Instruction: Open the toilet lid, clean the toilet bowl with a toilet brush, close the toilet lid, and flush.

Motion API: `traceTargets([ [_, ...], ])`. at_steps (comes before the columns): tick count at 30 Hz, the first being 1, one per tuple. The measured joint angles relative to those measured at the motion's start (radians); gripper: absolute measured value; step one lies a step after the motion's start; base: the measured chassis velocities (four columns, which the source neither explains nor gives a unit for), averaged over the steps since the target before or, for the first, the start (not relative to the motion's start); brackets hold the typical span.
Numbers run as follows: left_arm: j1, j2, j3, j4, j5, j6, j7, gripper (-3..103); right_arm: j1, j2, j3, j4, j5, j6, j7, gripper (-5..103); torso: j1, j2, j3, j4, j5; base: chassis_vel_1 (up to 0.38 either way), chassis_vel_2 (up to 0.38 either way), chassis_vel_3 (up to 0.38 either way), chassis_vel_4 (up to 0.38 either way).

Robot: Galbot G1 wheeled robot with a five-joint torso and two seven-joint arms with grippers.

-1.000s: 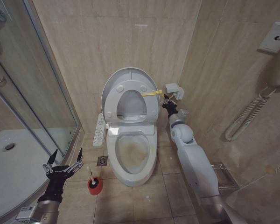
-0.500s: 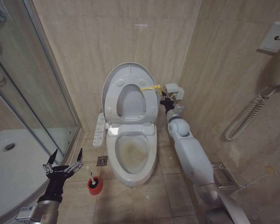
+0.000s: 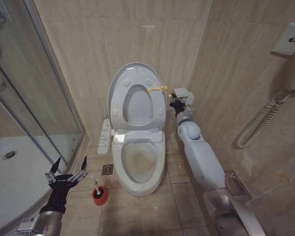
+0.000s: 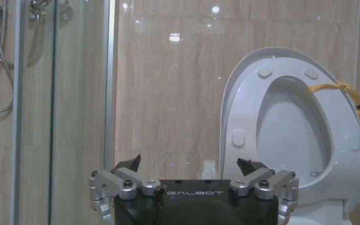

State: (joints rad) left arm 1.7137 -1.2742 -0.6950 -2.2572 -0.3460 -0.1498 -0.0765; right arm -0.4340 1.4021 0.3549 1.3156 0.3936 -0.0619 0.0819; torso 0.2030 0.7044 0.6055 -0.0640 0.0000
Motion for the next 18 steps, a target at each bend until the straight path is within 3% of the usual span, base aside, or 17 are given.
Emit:
traceTargets([
  [18, 0.0, 0.0, 0.0, 0.0, 0.0, 0.0, 0.0, 100, 0.017, -0.006, -0.004, -0.001, -0.006, -0.002, 0.006, 0, 0.0, 0.0, 0.0, 0.0001, 0.0, 0.0, 0.0, 0.0, 0.0],
])
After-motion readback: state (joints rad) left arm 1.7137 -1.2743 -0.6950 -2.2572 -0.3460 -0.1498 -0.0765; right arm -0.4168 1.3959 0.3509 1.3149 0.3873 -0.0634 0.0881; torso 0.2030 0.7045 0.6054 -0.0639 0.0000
